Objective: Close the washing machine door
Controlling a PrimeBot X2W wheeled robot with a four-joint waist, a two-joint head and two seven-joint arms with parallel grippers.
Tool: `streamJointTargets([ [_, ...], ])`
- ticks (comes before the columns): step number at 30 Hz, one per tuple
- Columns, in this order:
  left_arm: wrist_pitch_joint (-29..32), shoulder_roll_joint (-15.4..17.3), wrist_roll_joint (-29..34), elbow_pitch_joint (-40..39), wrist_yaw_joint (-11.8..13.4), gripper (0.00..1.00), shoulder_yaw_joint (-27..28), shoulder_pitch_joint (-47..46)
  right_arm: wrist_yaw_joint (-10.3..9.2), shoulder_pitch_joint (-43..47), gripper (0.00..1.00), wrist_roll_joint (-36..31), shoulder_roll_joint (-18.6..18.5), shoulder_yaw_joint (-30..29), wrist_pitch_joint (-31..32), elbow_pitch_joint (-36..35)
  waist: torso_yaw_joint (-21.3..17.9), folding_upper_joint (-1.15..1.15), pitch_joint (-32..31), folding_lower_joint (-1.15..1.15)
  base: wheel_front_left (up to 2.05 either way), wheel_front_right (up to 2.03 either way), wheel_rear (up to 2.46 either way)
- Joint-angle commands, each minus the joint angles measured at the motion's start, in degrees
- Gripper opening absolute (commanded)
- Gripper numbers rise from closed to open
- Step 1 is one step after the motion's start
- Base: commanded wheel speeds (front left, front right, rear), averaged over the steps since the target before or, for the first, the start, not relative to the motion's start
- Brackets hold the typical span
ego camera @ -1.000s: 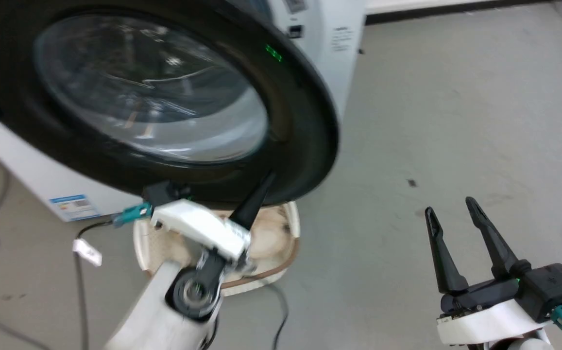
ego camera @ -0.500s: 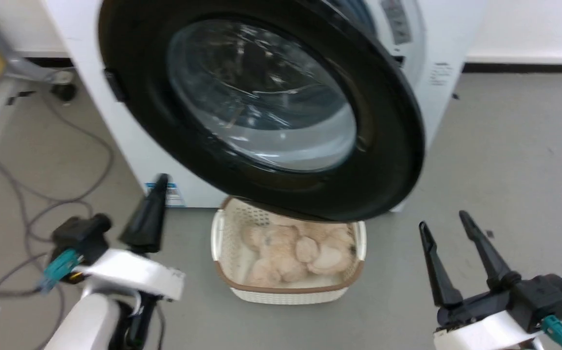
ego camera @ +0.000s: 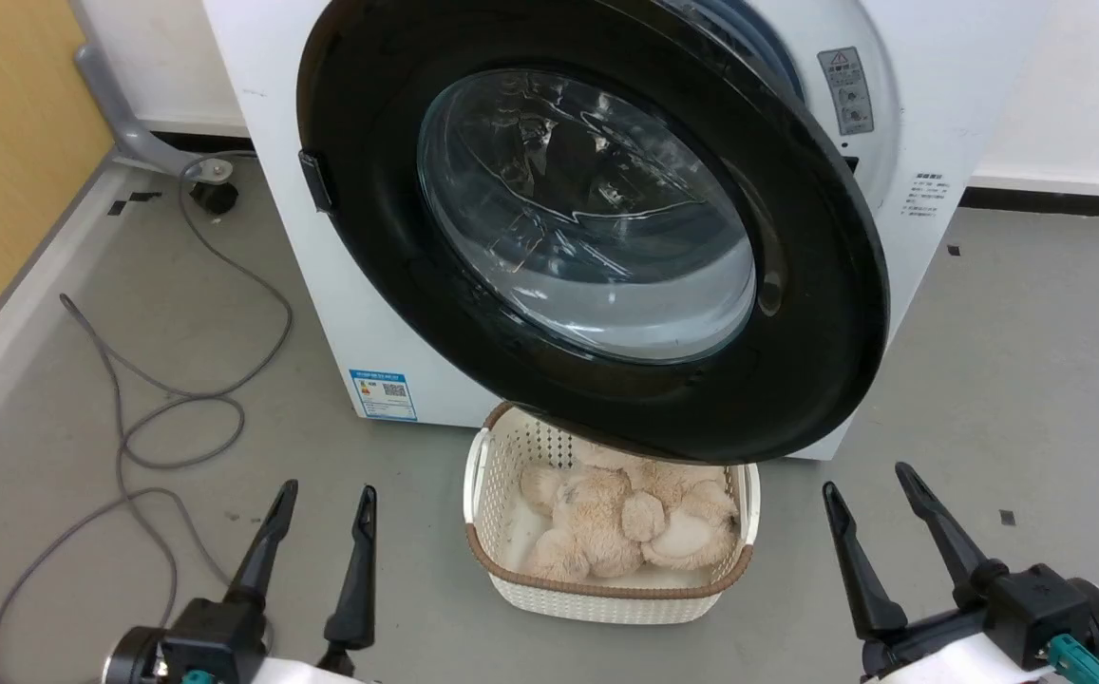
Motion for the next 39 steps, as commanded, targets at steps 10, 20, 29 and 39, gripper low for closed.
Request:
streamJointTargets([
  [10, -0.3, -3.7, 4.0, -1.0, -3.0, 1.0, 1.2, -0.2, 0.03, -1.2, 0.0, 2.0, -0.9, 1.7, 0.3, -0.2, 2.8, 0.0, 3.8, 0.0, 0.0, 0.0, 0.0],
  [20, -0.3, -6.1, 5.9, -1.1, -5.0, 1.0, 1.9, -3.7, 0.03, -12.4, 0.0, 7.8, -8.2, 1.7, 7.0, 2.1, 6.1, 0.0, 10.1, 0.0, 0.0, 0.0, 0.0],
  [29, -0.3, -7.7, 7.0, -2.0, -6.4, 1.0, 3.4, -6.8, 0.03, -26.7, 0.0, 16.2, -17.5, 0.4, 11.5, 10.9, 8.9, 0.0, 15.9, 0.0, 0.0, 0.0, 0.0],
  [39, -0.3, -8.3, 7.7, -2.3, -7.4, 1.0, 4.9, -9.7, 0.03, -39.9, 0.0, 19.8, -22.2, 0.6, 14.1, 19.6, 10.3, 0.0, 19.9, 0.0, 0.0, 0.0, 0.0],
])
